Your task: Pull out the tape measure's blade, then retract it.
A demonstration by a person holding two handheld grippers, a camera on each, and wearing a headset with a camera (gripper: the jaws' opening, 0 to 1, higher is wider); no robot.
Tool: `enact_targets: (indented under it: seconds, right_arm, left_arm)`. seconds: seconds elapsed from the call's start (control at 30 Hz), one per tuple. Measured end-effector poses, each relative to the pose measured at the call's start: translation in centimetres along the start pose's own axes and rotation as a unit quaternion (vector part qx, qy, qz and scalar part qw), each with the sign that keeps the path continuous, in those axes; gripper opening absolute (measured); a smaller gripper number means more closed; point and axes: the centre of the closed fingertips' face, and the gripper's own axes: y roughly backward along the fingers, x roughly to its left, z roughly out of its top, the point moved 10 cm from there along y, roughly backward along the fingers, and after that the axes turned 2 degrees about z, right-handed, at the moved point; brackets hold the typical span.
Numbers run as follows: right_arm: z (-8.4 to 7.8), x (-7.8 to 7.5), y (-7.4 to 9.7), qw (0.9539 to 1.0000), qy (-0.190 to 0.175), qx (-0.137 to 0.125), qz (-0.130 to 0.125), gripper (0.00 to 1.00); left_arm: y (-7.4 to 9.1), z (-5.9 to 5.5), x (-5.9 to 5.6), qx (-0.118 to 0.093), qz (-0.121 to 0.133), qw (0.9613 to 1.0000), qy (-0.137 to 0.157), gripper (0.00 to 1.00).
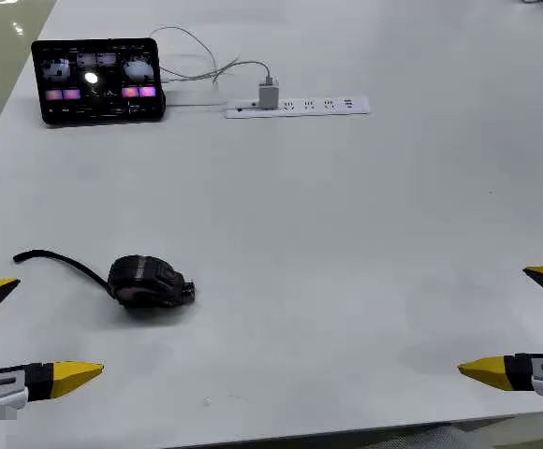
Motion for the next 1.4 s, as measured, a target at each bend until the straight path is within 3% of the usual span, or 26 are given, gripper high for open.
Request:
enact_targets:
  seconds: [0.6, 1.0, 1.17, 1.4]
  right_arm:
    - [0.0, 0.0, 0.3, 1.0000, -0.003, 0.002, 0.000, 0.99]
    - [0.7, -0.5, -0.2, 0.9998, 0.010, -0.019, -0.001, 0.99]
    - [1.5, -0.5, -1.4, 0.9994, 0.022, -0.021, 0.016, 0.99]
    - [2.6, -0.6, -3.4, 0.9982, 0.040, -0.017, 0.040, 0.99]
  left_arm:
    - [0.0, 0.0, 0.6, 0.003, -0.001, 1.0000, 0.001, 1.00]
    - [-0.5, 0.8, 0.8, 0.006, -0.014, 0.9998, -0.011, 1.00]
    - [-1.5, 1.3, 0.9, 0.018, -0.034, 0.9988, -0.030, 1.00]
    - [-3.2, 1.7, 1.4, 0.056, -0.059, 0.9946, -0.065, 1.00]
